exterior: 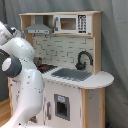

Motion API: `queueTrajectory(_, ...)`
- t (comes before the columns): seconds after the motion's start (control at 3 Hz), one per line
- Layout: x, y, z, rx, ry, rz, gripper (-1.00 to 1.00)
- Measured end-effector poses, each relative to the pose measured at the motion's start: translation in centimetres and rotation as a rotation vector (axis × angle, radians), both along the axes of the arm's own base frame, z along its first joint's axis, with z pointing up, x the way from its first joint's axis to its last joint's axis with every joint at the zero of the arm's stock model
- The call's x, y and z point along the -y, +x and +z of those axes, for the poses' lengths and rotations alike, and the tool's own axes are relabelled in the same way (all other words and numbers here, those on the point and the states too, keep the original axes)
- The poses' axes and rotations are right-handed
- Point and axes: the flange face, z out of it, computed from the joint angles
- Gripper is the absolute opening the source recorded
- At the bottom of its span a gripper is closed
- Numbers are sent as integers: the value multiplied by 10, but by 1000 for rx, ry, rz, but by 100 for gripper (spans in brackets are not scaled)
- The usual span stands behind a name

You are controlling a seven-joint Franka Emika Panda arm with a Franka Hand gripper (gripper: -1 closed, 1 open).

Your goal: Play with the kitchen

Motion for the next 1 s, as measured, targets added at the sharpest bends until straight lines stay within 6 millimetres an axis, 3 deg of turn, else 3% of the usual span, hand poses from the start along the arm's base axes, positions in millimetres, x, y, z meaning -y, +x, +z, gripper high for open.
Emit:
queueTrajectory(0.67,0,-12,14,112,-178,40,100)
queueTrajectory(1.0,-12,-17,8,192,-239,70,100)
